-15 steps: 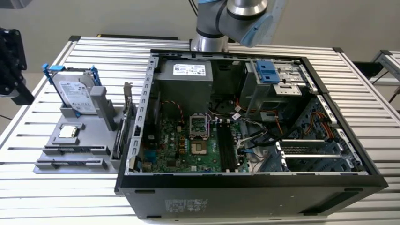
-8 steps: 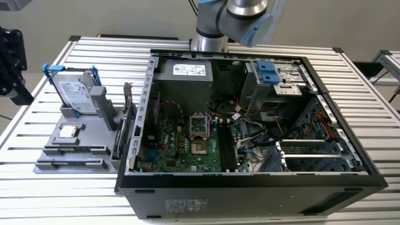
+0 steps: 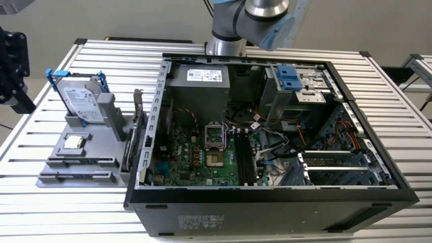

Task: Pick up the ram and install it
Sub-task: 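Pick up the ram and move it above insertion slot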

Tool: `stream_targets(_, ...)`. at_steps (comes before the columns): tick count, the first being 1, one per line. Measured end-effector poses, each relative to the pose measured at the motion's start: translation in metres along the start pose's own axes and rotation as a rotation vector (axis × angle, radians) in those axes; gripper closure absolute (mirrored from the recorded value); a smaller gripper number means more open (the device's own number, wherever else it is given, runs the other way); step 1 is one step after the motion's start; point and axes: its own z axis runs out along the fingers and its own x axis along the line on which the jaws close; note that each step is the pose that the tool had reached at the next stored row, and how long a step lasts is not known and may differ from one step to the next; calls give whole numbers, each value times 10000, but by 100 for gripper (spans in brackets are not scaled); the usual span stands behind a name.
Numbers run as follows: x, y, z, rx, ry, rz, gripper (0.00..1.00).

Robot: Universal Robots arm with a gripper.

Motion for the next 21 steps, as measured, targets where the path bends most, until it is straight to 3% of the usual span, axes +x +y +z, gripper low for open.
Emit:
stream_targets(6,0,-2,-1,6,-11,337,100)
stream_targets(18,0,-2,-1,5,-11,360,100)
stream_targets(19,0,-2,-1,6,-11,361,0)
stream_targets(21,0,-2,-1,5,-11,362,0)
